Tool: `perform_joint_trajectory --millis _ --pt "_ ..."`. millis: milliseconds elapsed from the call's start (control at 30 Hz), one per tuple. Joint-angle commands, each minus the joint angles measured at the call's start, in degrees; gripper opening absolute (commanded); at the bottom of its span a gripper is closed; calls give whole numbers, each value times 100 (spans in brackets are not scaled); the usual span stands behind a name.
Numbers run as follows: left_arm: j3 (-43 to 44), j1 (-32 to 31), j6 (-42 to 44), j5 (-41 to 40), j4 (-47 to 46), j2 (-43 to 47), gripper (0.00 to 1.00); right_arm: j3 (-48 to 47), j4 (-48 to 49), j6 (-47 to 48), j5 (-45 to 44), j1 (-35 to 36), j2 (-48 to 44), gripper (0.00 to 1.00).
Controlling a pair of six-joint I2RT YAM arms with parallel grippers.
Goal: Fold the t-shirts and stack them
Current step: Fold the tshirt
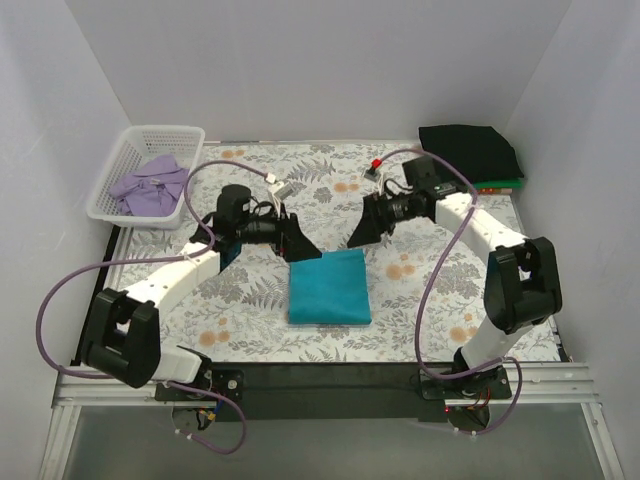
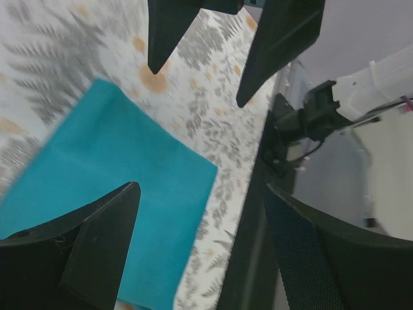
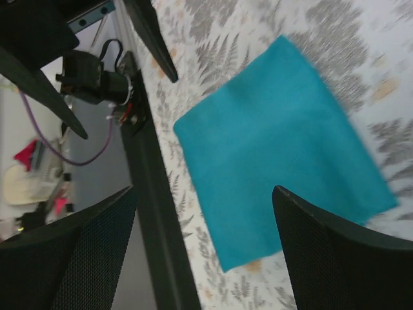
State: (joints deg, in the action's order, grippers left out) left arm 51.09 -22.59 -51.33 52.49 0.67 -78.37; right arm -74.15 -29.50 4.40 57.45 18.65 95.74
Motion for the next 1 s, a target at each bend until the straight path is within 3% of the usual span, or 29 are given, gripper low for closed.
perform_joint_trajectory --millis 0,200,300,433,567,667,767,933,967 --pt "-651 -17 -1879 604 -908 -257 76 882 1030 -1150 715 199 23 92" --pt "-1074 -17 -2758 482 -1963 -1108 83 982 1270 -1029 372 235 839 98" --pt "-1093 26 -2655 376 -2070 -1705 84 745 1385 -1030 -4 218 1524 98" --pt "-760 289 -2541 288 -2045 -2515 86 315 1403 -907 -523 86 2070 98" --pt "249 711 -2276 472 -1589 -3193 87 -371 1342 -897 -561 -20 2440 98" --pt "436 809 -2207 982 -1518 -2670 92 -899 1069 -1002 -262 -37 2169 98" --pt "297 809 -2563 1218 -1350 -1853 93 -690 1121 -1353 141 -29 1484 98" --pt "-580 625 -3461 1194 -1850 -936 95 932 2288 -2758 433 191 280 98" --pt "-765 520 -3637 1176 -1999 -743 95 1268 2908 -3039 468 313 122 98"
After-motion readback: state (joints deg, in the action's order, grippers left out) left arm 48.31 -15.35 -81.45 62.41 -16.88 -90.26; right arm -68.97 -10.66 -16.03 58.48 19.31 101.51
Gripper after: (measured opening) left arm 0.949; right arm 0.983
